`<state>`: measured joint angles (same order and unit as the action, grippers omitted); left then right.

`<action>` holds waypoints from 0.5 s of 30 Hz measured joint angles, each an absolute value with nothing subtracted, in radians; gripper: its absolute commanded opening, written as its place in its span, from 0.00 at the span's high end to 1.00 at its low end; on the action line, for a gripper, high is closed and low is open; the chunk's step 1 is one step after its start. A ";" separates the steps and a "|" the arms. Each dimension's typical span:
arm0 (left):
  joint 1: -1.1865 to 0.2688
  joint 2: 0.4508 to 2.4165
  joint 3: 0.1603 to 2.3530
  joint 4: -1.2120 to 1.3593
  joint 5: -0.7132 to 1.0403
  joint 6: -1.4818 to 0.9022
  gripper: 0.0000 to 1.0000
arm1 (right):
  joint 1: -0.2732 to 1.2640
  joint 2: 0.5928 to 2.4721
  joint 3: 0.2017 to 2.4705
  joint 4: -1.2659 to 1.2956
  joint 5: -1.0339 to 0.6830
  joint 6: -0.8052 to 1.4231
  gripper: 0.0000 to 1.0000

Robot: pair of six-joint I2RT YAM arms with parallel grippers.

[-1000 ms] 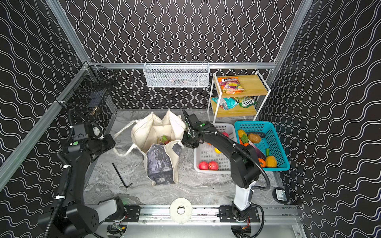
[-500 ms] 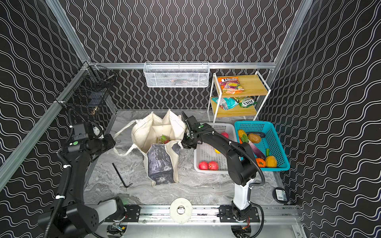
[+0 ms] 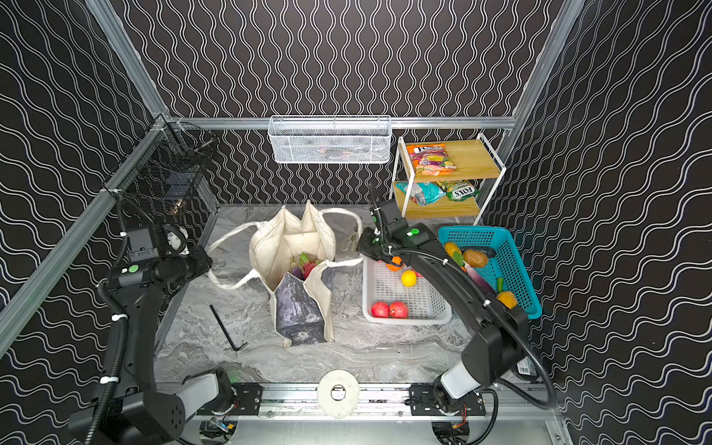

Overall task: Place the food into the grocery bag and tie it
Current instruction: 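Lift the tote bag by both handle straps with both grippers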

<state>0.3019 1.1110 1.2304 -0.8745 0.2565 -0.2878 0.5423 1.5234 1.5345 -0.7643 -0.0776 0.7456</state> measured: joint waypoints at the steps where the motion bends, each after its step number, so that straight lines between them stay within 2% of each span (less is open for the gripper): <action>1: 0.302 1.104 1.245 -0.879 0.266 -0.288 1.00 | 0.541 1.505 1.541 -0.769 -0.067 0.740 1.00; 6: 0.300 1.075 1.304 -0.884 0.352 -0.290 1.00 | 0.542 1.439 1.556 -0.765 -0.087 0.699 1.00; 15: 0.214 1.047 1.361 -0.838 0.530 -0.345 1.00 | 0.542 1.359 1.533 -0.603 -0.236 0.670 1.00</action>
<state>0.2142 1.0466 1.3609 -0.8375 0.5304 -0.3447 0.5415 1.3594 1.5326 -0.6033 -0.2359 0.6697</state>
